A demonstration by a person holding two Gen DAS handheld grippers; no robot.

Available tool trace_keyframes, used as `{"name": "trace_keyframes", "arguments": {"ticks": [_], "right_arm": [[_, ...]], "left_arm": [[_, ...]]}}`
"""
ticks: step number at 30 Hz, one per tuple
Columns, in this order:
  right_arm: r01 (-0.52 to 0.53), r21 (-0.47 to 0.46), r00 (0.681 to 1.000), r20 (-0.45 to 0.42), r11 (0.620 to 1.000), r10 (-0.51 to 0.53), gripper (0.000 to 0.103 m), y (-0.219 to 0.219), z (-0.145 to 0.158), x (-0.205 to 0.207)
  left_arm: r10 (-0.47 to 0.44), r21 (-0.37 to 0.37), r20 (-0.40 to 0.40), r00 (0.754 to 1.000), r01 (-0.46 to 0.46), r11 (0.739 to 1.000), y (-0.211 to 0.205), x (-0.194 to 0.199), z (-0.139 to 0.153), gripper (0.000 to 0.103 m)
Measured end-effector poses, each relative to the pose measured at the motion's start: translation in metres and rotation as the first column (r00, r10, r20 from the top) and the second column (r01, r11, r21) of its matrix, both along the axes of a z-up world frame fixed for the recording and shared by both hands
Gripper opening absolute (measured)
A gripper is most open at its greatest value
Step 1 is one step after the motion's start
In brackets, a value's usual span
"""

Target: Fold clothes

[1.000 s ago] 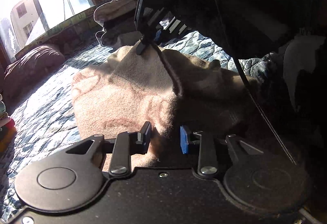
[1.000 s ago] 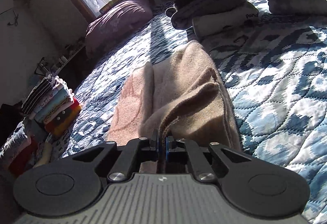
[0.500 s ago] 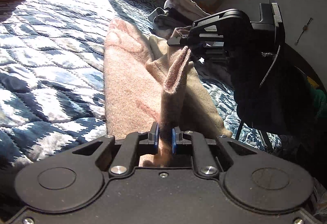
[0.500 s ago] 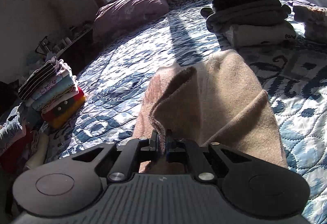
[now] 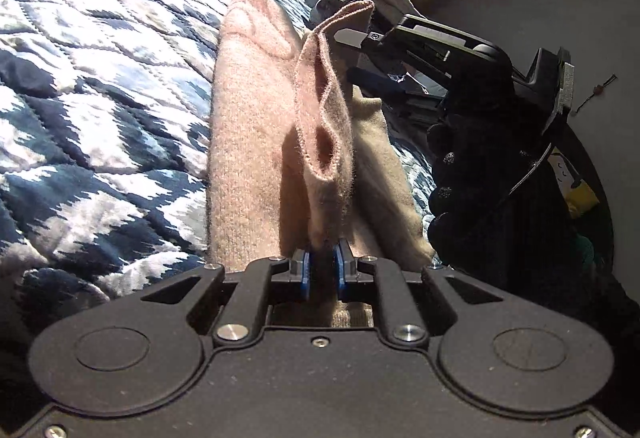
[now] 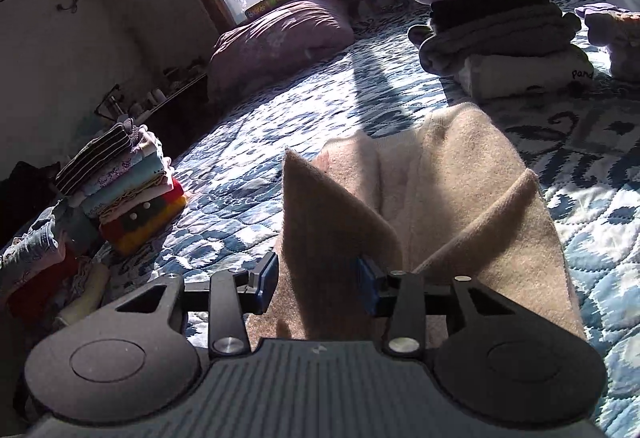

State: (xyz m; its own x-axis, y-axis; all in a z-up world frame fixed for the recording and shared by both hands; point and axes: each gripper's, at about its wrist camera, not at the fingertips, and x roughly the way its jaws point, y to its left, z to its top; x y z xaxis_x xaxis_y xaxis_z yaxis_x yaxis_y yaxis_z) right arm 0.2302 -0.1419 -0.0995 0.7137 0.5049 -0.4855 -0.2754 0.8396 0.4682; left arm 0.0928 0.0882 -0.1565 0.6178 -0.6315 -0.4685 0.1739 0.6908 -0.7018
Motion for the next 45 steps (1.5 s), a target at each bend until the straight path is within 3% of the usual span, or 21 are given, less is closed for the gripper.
{"name": "trace_keyframes", "arguments": {"ticks": [5,8,9,10,12,14,15,16,17,22,26,27,28,30,31,34,37,39,45], "right_arm": [[-0.076,0.029,0.997,-0.017,0.997,0.076,0.043,0.007,-0.008,0.019],[-0.127,0.047,0.99,-0.063,0.991,0.13,0.042,0.018,-0.011,0.033],[-0.131,0.054,0.989,-0.06,0.99,0.134,0.042,0.02,-0.009,0.035],[-0.13,0.067,0.99,-0.052,0.989,0.134,0.042,0.018,-0.006,0.034],[-0.137,0.108,0.99,-0.016,0.985,0.139,0.042,0.006,0.006,0.033],[-0.129,0.081,0.991,0.035,0.988,0.126,0.043,-0.007,0.017,0.031],[-0.123,0.048,0.991,0.055,0.991,0.12,0.043,-0.013,0.021,0.033],[-0.121,0.018,0.991,0.06,0.992,0.12,0.043,-0.016,0.022,0.036],[-0.12,-0.032,0.991,0.063,0.992,0.122,0.044,-0.019,0.022,0.043],[-0.253,-0.186,0.96,0.077,0.95,0.27,0.044,-0.007,0.015,0.062],[-0.407,-0.278,0.905,0.006,0.87,0.425,0.044,0.014,0.003,0.073],[-0.44,-0.265,0.892,-0.021,0.858,0.451,0.034,0.016,0.001,0.076],[-0.471,-0.251,0.878,-0.046,0.845,0.476,0.017,0.017,-0.001,0.078],[-0.488,-0.181,0.87,-0.023,0.854,0.492,0.013,0.011,0.003,0.079],[-0.484,-0.097,0.871,0.035,0.869,0.489,0.013,0.004,0.009,0.077],[-0.454,-0.002,0.889,0.07,0.891,0.453,0.012,0.001,0.011,0.083],[-0.427,-0.11,0.904,-0.028,0.897,0.427,0.012,0.02,-0.016,0.094],[-0.395,-0.128,0.919,-0.057,0.91,0.391,0.012,0.022,-0.029,0.098],[-0.395,-0.196,0.918,-0.041,0.898,0.395,0.012,0.034,-0.029,0.096]], "left_arm": [[0.025,-0.066,-0.058,0.998,-0.029,0.997,0.007,-0.001,-0.006,0.011],[0.041,-0.015,0.006,0.999,-0.041,0.999,0.005,-0.004,0.006,0.012],[0.06,-0.011,0.021,0.998,-0.06,0.998,0.006,-0.004,0.008,0.024],[0.077,-0.017,0.032,0.997,-0.076,0.997,0.01,-0.002,0.01,0.042],[0.109,-0.049,0.039,0.993,-0.107,0.993,0.016,0.003,0.01,0.046],[0.12,-0.053,0.051,0.992,-0.117,0.992,0.016,0.007,0.011,0.043],[0.126,-0.034,0.055,0.991,-0.124,0.992,0.015,0.009,0.011,0.037],[0.126,-0.018,0.048,0.991,-0.126,0.992,0.014,0.011,0.01,0.018],[0.127,-0.009,0.028,0.991,-0.127,0.992,0.014,0.013,0.007,0.014],[0.146,-0.035,0.001,0.989,-0.146,0.989,0.02,0.008,0.002,0.011],[0.16,-0.045,-0.002,0.987,-0.16,0.986,0.022,0.005,0.003,0.011],[0.163,-0.041,0.001,0.987,-0.163,0.986,0.022,0.006,0.004,0.011],[0.165,-0.038,0.005,0.986,-0.165,0.986,0.023,0.006,0.005,0.01],[0.168,-0.034,0.02,0.986,-0.167,0.985,0.023,0.005,0.009,0.009],[0.182,-0.036,0.033,0.983,-0.181,0.983,0.024,0.003,0.012,0.008],[0.213,-0.037,0.031,0.977,-0.212,0.977,0.027,0.003,0.013,0.008],[0.206,-0.025,-0.027,0.978,-0.207,0.978,0.026,0.01,0.004,0.008],[0.199,-0.013,-0.04,0.979,-0.2,0.98,0.023,0.012,0.002,0.008],[0.193,-0.006,-0.04,0.98,-0.193,0.981,0.022,0.01,0.004,0.008]]}}
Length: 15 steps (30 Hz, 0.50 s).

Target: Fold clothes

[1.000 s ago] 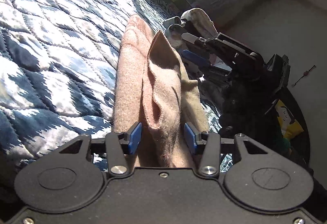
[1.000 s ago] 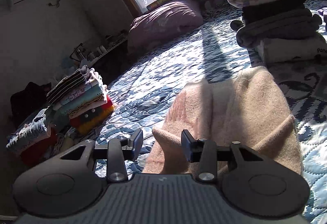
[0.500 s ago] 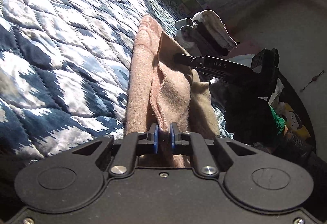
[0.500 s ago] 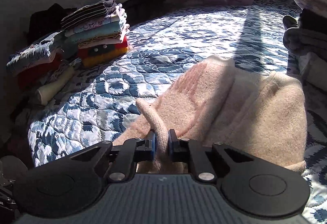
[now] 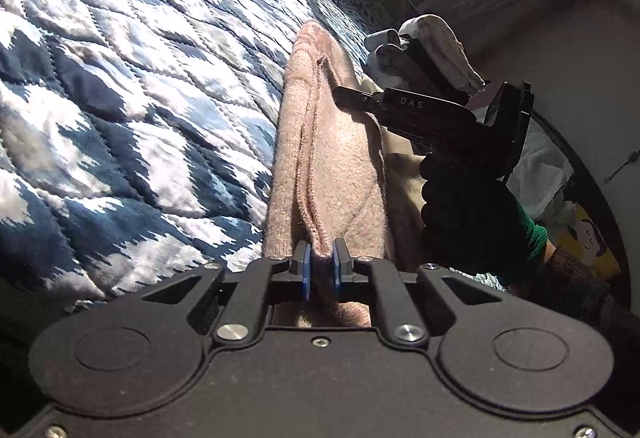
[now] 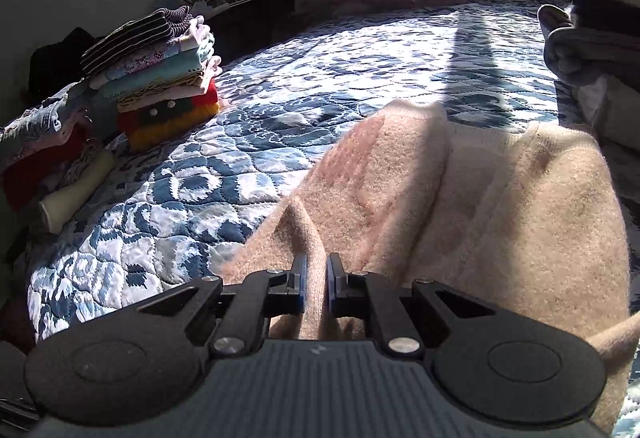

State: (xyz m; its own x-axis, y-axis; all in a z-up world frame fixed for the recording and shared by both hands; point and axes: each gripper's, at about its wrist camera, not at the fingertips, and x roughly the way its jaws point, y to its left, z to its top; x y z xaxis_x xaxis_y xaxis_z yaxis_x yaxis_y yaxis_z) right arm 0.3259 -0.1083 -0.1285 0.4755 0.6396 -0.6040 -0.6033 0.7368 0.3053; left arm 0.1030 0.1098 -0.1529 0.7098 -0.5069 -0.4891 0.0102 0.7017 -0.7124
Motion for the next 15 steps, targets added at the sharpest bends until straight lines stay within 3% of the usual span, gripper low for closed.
{"name": "trace_keyframes", "arguments": {"ticks": [5,6,9,12,15], "right_arm": [[0.025,-0.093,0.999,0.038,0.995,-0.021,0.018,0.011,0.008,-0.003],[0.048,-0.085,0.997,0.062,0.995,-0.043,0.024,0.01,0.017,-0.006],[0.106,-0.007,0.986,0.133,0.994,-0.104,0.025,-0.006,0.041,-0.02],[0.116,0.05,0.978,0.169,0.992,-0.122,0.026,-0.024,0.065,-0.041],[0.054,0.014,0.979,0.196,0.998,-0.056,0.026,-0.019,0.069,-0.065]], "left_arm": [[-0.007,0.015,-0.018,1.0,0.007,1.0,-0.003,0.0,0.001,0.008],[-0.03,0.015,-0.017,0.999,0.031,0.999,-0.003,-0.001,0.002,0.008],[-0.047,0.048,0.008,0.999,0.047,0.998,0.0,-0.006,0.012,0.011],[0.008,0.086,0.1,0.995,-0.016,0.996,0.015,-0.016,0.028,0.011],[0.012,0.144,0.233,0.972,-0.046,0.988,0.016,-0.02,0.042,0.011]]}}
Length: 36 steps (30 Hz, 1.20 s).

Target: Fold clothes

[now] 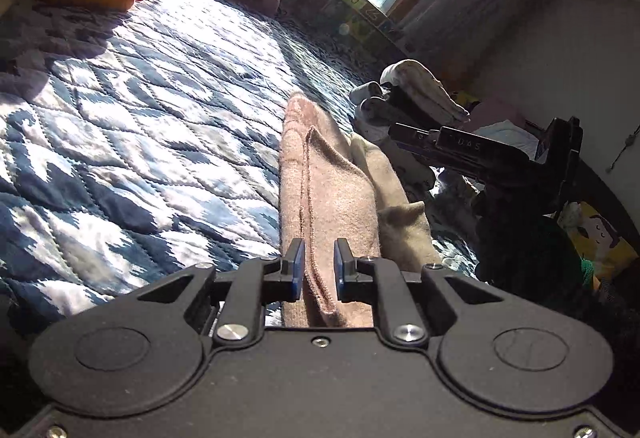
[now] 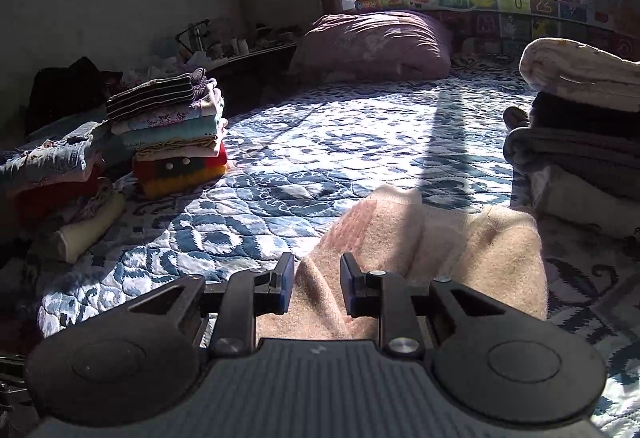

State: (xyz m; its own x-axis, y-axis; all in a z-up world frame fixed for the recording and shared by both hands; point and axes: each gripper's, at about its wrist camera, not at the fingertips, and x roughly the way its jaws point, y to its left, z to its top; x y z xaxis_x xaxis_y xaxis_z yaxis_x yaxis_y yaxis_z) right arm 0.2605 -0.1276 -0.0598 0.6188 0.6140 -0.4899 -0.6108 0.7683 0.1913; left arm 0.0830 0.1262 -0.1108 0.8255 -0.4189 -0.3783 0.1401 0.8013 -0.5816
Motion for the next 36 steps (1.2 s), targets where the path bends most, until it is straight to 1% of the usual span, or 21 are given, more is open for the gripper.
{"name": "trace_keyframes", "arguments": {"ticks": [2,3,4,6,7,8,10,12,13,15,16,17,18,19,21,22,25,29,32,34,36], "right_arm": [[-0.023,-0.043,1.0,-0.017,0.999,0.022,0.026,0.011,-0.011,-0.007],[-0.032,-0.065,0.999,-0.03,0.997,0.03,0.025,0.016,-0.019,-0.009],[-0.022,-0.087,0.998,-0.063,0.996,0.017,0.026,0.021,-0.031,-0.006],[-0.012,-0.154,0.989,-0.148,0.988,-0.011,0.026,0.032,-0.063,0.001],[-0.019,-0.167,0.991,-0.13,0.986,-0.003,0.026,0.035,-0.072,-0.001],[-0.019,-0.175,0.997,-0.072,0.984,0.007,0.026,0.038,-0.074,-0.009],[0.006,-0.184,0.996,-0.088,0.983,-0.022,0.026,0.04,-0.059,-0.012],[0.033,-0.072,0.998,-0.042,0.997,-0.036,0.026,0.026,-0.041,-0.024],[0.04,-0.101,0.997,-0.065,0.994,-0.047,0.027,0.026,-0.044,-0.025],[-0.046,-0.314,0.999,-0.038,0.948,0.035,0.028,0.043,-0.062,-0.033],[-0.041,-0.326,0.999,-0.002,0.945,0.043,0.028,0.043,-0.058,-0.039],[-0.018,-0.287,1.0,-0.018,0.958,0.014,0.028,0.035,-0.05,-0.042],[0.016,-0.197,0.999,-0.027,0.98,-0.022,0.031,0.019,-0.04,-0.048],[0.061,-0.123,0.998,-0.02,0.99,-0.064,0.041,0.002,-0.033,-0.056],[0.157,-0.038,0.987,-0.034,0.987,-0.158,0.049,-0.03,-0.033,-0.071],[0.204,0.005,0.978,-0.045,0.979,-0.203,0.049,-0.046,-0.033,-0.079],[0.301,0.118,0.952,-0.097,0.946,-0.29,0.049,-0.086,-0.05,-0.105],[0.356,0.231,0.934,-0.117,0.905,-0.337,0.049,-0.115,-0.068,-0.123],[0.383,0.29,0.924,-0.129,0.877,-0.361,0.049,-0.13,-0.075,-0.121],[0.377,0.327,0.926,-0.153,0.867,-0.345,0.049,-0.139,-0.08,-0.118],[0.365,0.302,0.93,-0.15,0.88,-0.334,0.049,-0.139,-0.086,-0.116]], "left_arm": [[-0.066,0.057,0.05,0.997,0.063,0.996,-0.015,0.005,0.004,0.011],[-0.112,0.103,0.052,0.992,0.106,0.989,-0.026,0.008,0.004,0.011],[-0.152,0.157,0.036,0.988,0.145,0.977,-0.038,0.012,0.001,0.011],[-0.184,0.291,-0.071,0.98,0.197,0.936,-0.063,0.022,-0.017,0.011],[-0.19,0.336,-0.088,0.978,0.209,0.918,-0.071,0.024,-0.024,0.011],[-0.195,0.372,-0.1,0.976,0.218,0.902,-0.076,0.026,-0.029,0.011],[-0.199,0.397,-0.088,0.976,0.218,0.892,-0.079,0.024,-0.025,0.011],[-0.195,0.383,-0.058,0.979,0.203,0.901,-0.074,0.019,-0.023,0.011],[-0.194,0.387,-0.071,0.978,0.206,0.899,-0.074,0.02,-0.027,0.013],[-0.201,0.387,-0.085,0.976,0.219,0.896,-0.076,0.022,-0.032,0.013],[-0.205,0.383,-0.081,0.975,0.22,0.897,-0.076,0.022,-0.03,0.014],[-0.204,0.368,-0.071,0.976,0.216,0.905,-0.074,0.021,-0.026,0.016],[-0.202,0.353,-0.06,0.977,0.21,0.912,-0.072,0.019,-0.022,0.021],[-0.2,0.342,-0.043,0.979,0.202,0.918,-0.07,0.015,-0.018,0.029],[-0.199,0.366,0.008,0.98,0.182,0.913,-0.073,0.008,-0.008,0.038],[-0.205,0.391,0.029,0.978,0.177,0.903,-0.078,0.006,-0.004,0.039],[-0.247,0.488,0.079,0.966,0.179,0.855,-0.1,0.006,0.006,0.039],[-0.312,0.598,0.09,0.946,0.199,0.776,-0.137,0.023,0.013,0.038],[-0.326,0.636,0.083,0.942,0.202,0.745,-0.16,0.048,0.02,0.036],[-0.334,0.669,0.079,0.939,0.198,0.716,-0.174,0.068,0.024,0.034],[-0.314,0.686,0.054,0.948,0.193,0.702,-0.182,0.097,0.025,0.031]]}}
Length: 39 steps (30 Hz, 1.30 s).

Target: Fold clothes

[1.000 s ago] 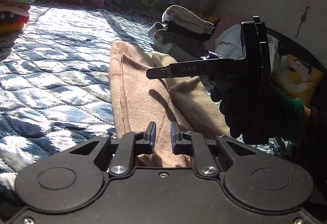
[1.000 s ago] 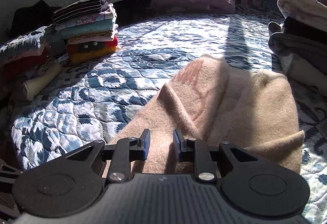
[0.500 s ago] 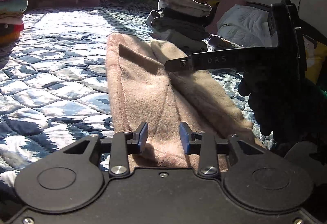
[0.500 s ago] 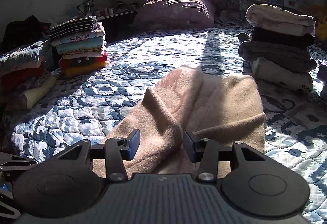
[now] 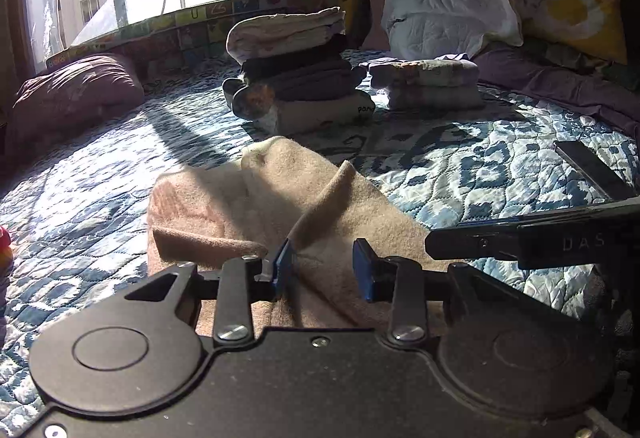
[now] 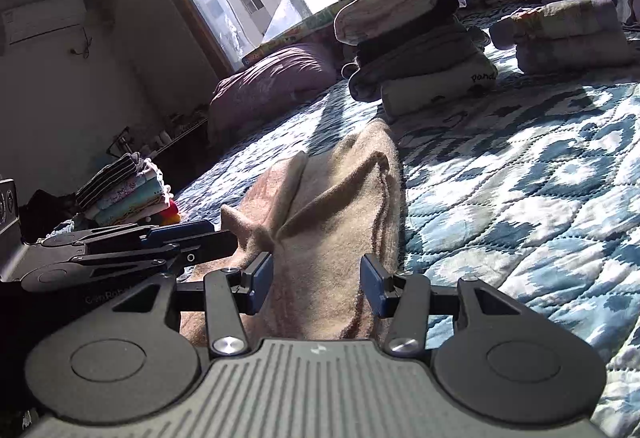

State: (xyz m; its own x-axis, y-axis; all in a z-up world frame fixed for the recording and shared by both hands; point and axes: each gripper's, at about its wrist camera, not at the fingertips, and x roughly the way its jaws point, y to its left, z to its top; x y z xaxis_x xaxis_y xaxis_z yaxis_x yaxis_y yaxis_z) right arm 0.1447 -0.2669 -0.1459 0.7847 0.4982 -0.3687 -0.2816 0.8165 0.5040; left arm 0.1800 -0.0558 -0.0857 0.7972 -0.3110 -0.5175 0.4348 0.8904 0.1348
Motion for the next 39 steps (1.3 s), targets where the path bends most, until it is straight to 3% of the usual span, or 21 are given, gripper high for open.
{"name": "trace_keyframes", "arguments": {"ticks": [2,4,5,7,8,10,12,13,17,20,25,27,29,31,33,35,37,39], "right_arm": [[-0.019,-0.013,1.0,-0.012,1.0,0.019,0.05,0.001,-0.004,0.001],[-0.065,-0.013,0.998,-0.019,0.998,0.065,0.05,0.005,-0.007,0.002],[-0.087,-0.056,0.996,-0.015,0.995,0.087,0.05,0.011,-0.007,0.002],[-0.103,-0.123,0.994,0.013,0.987,0.106,0.05,0.018,-0.005,-0.003],[-0.11,-0.156,0.993,0.026,0.982,0.115,0.05,0.022,-0.004,-0.005],[-0.106,-0.154,0.992,0.049,0.982,0.114,0.049,0.02,0.0,-0.009],[-0.103,-0.135,0.992,0.057,0.986,0.111,0.049,0.015,0.001,-0.009],[-0.1,-0.132,0.992,0.059,0.986,0.108,0.049,0.013,0.001,-0.008],[-0.119,-0.171,0.993,-0.001,0.978,0.12,0.048,0.015,-0.01,0.0],[-0.135,-0.255,0.99,0.01,0.957,0.142,0.048,0.027,-0.013,-0.003],[-0.078,-0.118,0.997,0.004,0.99,0.079,0.048,0.007,-0.008,-0.006],[-0.042,-0.062,0.999,-0.019,0.997,0.041,0.048,-0.008,-0.01,-0.004],[-0.027,-0.032,0.998,-0.05,0.999,0.026,0.048,-0.015,-0.013,-0.004],[-0.037,-0.024,0.997,-0.064,0.999,0.035,0.048,-0.014,-0.016,-0.007],[-0.051,-0.027,0.996,-0.073,0.998,0.049,0.048,-0.011,-0.018,-0.011],[-0.066,-0.063,0.996,-0.057,0.996,0.062,0.048,-0.002,-0.017,-0.018],[-0.079,-0.082,0.996,-0.039,0.994,0.075,0.048,0.002,-0.016,-0.023],[-0.097,-0.087,0.994,-0.055,0.991,0.092,0.048,0.004,-0.018,-0.023]], "left_arm": [[0.036,0.025,-0.034,0.999,-0.035,0.999,-0.005,0.03,-0.002,0.025],[0.073,0.05,-0.142,0.987,-0.066,0.997,-0.005,0.063,-0.02,0.024],[0.084,0.045,-0.198,0.977,-0.076,0.996,-0.002,0.078,-0.03,0.024],[0.067,-0.063,-0.25,0.966,-0.085,0.994,0.011,0.09,-0.031,0.028],[0.077,-0.104,-0.251,0.965,-0.106,0.989,0.018,0.088,-0.022,0.027],[0.107,-0.172,-0.173,0.979,-0.137,0.976,0.035,0.067,0.003,0.027],[0.108,-0.21,-0.172,0.979,-0.144,0.967,0.046,0.052,0.011,0.027],[0.106,-0.204,-0.194,0.975,-0.146,0.968,0.047,0.051,0.007,0.027],[0.18,-0.035,-0.255,0.95,-0.195,0.98,0.033,0.073,-0.03,0.021],[0.221,-0.072,-0.264,0.939,-0.248,0.966,0.039,0.076,-0.034,0.02],[0.192,-0.106,-0.213,0.958,-0.218,0.97,0.042,0.037,-0.011,0.02],[0.143,-0.218,-0.299,0.944,-0.213,0.952,0.043,0.026,-0.012,0.021],[0.108,-0.31,-0.395,0.913,-0.243,0.919,0.04,0.024,-0.022,0.026],[0.114,-0.332,-0.449,0.886,-0.284,0.9,0.033,0.023,-0.036,0.029],[0.109,-0.395,-0.512,0.852,-0.346,0.851,0.031,0.021,-0.051,0.029],[0.103,-0.465,-0.513,0.852,-0.376,0.802,0.035,0.015,-0.053,0.006],[0.117,-0.495,-0.489,0.865,-0.386,0.778,0.04,0.003,-0.044,0.003],[0.141,-0.489,-0.486,0.862,-0.402,0.774,0.043,-0.003,-0.042,0.003]]}}
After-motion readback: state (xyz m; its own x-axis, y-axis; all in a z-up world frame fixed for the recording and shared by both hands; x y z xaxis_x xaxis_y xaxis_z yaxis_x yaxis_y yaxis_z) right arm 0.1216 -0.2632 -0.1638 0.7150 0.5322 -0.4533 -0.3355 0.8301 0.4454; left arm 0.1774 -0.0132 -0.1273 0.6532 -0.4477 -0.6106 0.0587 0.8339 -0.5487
